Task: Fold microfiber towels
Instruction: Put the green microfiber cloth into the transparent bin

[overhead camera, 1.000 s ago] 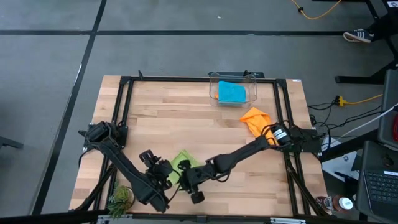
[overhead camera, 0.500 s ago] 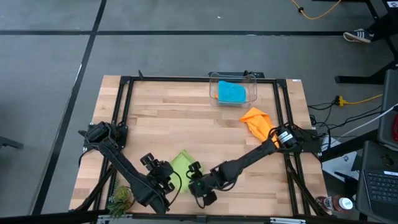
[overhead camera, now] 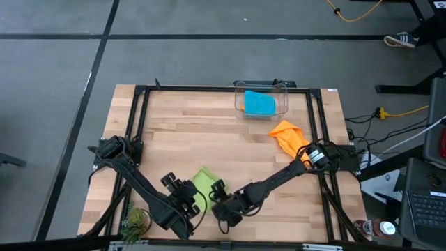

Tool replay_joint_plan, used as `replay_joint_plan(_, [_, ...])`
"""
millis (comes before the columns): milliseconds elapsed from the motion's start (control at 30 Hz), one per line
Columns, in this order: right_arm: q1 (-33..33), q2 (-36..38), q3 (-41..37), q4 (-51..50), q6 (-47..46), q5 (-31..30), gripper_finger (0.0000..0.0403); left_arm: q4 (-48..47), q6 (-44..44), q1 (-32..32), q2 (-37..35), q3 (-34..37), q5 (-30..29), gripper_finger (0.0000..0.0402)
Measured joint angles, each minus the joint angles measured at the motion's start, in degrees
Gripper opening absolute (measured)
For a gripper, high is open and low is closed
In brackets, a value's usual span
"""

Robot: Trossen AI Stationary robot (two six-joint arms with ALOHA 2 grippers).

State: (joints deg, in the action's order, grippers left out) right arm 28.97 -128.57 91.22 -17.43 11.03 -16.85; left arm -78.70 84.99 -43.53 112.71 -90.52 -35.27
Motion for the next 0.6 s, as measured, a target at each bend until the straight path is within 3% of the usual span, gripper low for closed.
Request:
replay_joint_plan(267, [0.1,0.0,0.0,1.5,3.6,-2.1,0.0301,0.0,-2.9,0.0,0.0,0.0,0.0,0.0179])
replay_joint_plan(400, [-0.3,-0.1,0.0,2.3,7.4,-7.8,0.0311,0.0,-2.9,0.1,0.0,0.0,0.0,0.0179])
replay_joint_plan(600, [-3.8,-3.2,0.4,4.0,8.9,-0.9,0.0302,0.0,-3.0,0.2,0.0,0.0,0.0,0.0179])
